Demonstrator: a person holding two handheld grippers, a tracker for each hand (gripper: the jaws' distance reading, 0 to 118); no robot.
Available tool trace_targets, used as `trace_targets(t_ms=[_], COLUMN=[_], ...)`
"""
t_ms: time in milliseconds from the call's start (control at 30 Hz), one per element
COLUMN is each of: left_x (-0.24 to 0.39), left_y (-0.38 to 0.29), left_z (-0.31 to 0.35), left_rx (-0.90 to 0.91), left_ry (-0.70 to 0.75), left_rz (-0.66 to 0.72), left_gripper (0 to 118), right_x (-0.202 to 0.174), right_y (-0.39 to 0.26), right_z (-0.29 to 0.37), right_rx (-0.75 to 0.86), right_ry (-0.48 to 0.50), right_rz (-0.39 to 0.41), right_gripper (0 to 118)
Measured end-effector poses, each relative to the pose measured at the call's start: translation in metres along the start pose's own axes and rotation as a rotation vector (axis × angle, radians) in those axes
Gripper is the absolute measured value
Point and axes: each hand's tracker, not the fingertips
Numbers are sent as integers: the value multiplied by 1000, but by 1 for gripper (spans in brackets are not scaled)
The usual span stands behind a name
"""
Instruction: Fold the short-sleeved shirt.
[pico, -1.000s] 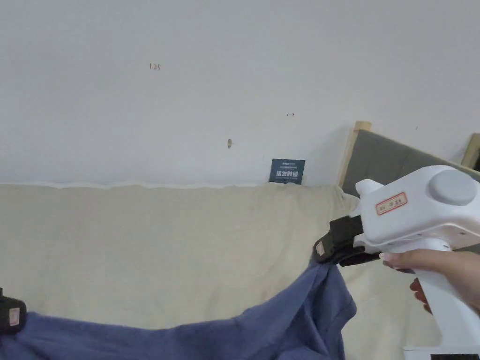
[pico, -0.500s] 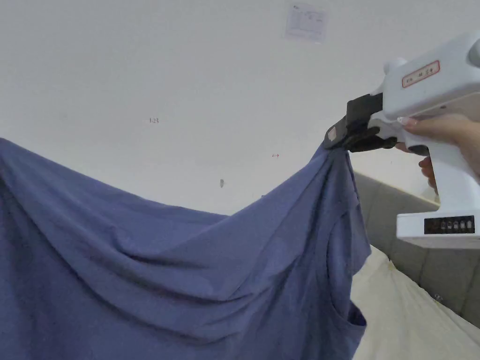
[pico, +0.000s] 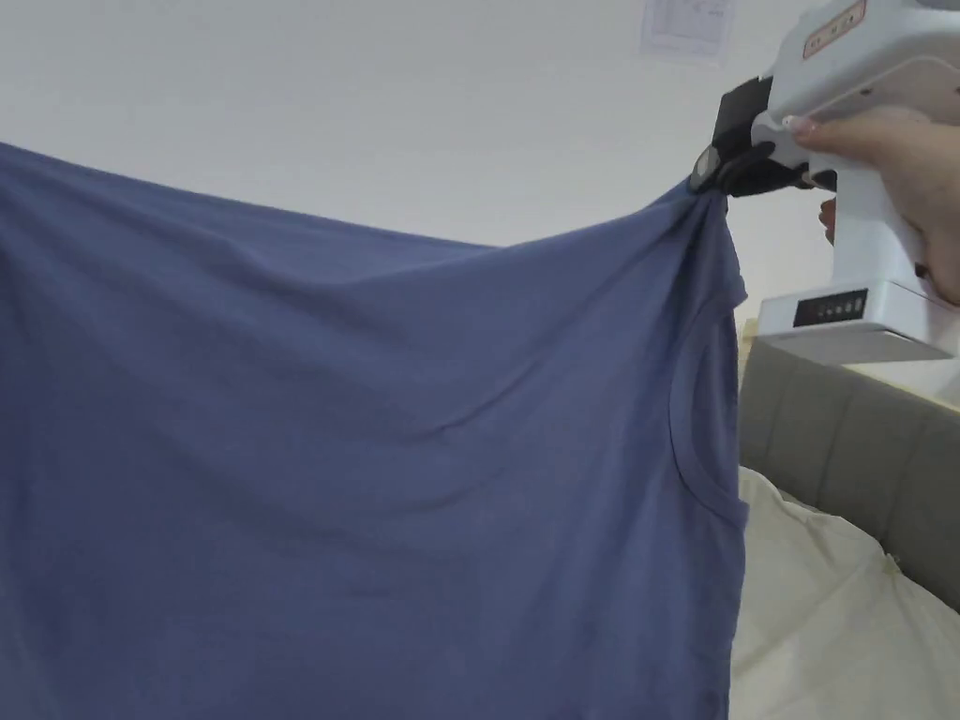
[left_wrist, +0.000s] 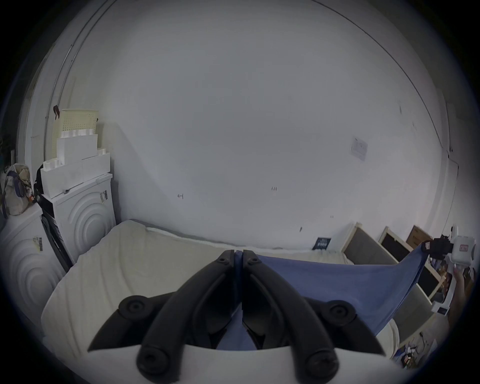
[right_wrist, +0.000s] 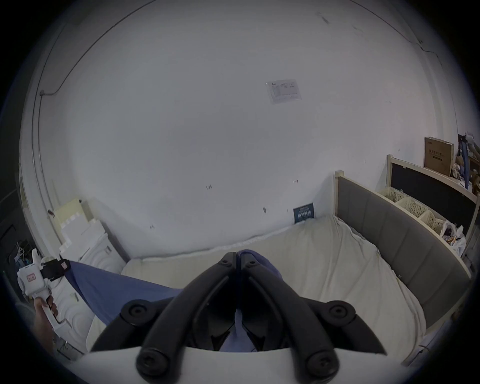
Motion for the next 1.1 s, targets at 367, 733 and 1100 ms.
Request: trace_targets(t_ms=[367, 733, 1100], left_x=[-10, -23, -57], left_y=[-6, -122, -330], left_z=[-55, -69, -18], left_rx=[159, -39, -337], left_ry=[24, -42, -115], left_rz=[11, 9, 14], left_gripper=[5, 5, 5], right_x=[-26, 10, 77], right_y=[11, -95, -318], right_z=[-62, -89, -26], right_rx=[159, 37, -277], right_ry=[-12, -9, 71], right_rz=[48, 91, 127], right_gripper=[3, 3, 3])
